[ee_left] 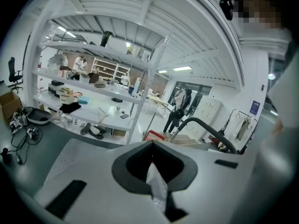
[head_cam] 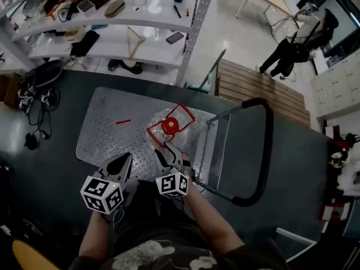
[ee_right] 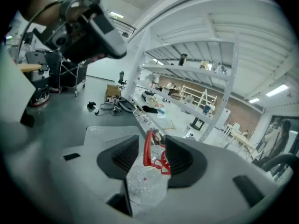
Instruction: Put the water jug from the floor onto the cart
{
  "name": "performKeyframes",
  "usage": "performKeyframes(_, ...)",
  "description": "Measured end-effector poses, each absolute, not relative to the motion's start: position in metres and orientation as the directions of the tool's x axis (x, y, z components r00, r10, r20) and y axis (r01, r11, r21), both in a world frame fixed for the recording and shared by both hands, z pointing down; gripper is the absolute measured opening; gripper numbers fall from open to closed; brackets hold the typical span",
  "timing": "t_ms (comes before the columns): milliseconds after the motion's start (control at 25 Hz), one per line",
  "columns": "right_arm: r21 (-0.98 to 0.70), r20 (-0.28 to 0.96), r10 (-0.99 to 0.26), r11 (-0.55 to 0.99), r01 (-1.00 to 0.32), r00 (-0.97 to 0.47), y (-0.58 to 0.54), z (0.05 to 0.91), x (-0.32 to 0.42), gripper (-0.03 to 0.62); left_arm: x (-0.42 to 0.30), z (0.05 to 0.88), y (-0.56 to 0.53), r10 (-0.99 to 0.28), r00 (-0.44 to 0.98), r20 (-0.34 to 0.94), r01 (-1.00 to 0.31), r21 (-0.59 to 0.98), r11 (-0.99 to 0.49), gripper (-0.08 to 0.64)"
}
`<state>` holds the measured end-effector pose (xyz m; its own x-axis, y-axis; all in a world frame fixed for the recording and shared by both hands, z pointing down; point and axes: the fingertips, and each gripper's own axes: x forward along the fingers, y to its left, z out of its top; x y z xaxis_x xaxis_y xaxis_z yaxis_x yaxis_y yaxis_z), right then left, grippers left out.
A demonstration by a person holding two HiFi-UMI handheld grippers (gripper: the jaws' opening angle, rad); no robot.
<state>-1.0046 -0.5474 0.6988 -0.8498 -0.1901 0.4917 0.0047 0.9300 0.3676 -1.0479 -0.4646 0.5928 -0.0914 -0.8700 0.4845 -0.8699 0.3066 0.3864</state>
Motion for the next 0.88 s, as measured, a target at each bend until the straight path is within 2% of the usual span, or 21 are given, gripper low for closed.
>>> performKeyframes(160,0.316,0.387,-0.172,0.948,-0.046,-0.906,-0.542,0.643,-0.979,0.153,-1.021,0.569,-0.452,-0.881,-0.142,0.45,-0.868,0.372,0.33,0.008)
performKeyframes(320,0.172,0.249,-0.047,0.985,-0.004,-0.967,-0.524,0.597,-0.962,0.152,-0.996,0.555,-0.427,-0.886,-0.22,0.408,-0.834,0.393,0.388,0.008)
performKeyframes(440,0.099,0.123,-0.013,0.995,-0.001,-0.992,-0.516,0.557,-0.945,0.152,-0.981,0.539,-0.413,-0.89,-0.257,0.377,-0.819,0.404,0.408,0.008)
performKeyframes(640,0.067,0.019,-0.042,0.997,-0.041,-0.999,-0.508,0.515,-0.916,0.136,-0.962,0.517,-0.396,-0.897,-0.275,0.345,-0.839,0.37,0.399,0.008)
performKeyframes(800,0.023,-0.012,-0.104,0.994,-0.104,-0.995,-0.513,0.505,-0.891,0.042,-0.952,0.509,-0.387,-0.908,-0.264,0.325,-0.852,0.362,0.377,0.008)
performKeyframes(880,0.013,-0.013,-0.156,0.988,-0.156,-0.988,-0.513,0.502,-0.875,0.032,-0.943,0.506,-0.378,-0.915,-0.256,0.313,-0.856,0.367,0.365,0.008)
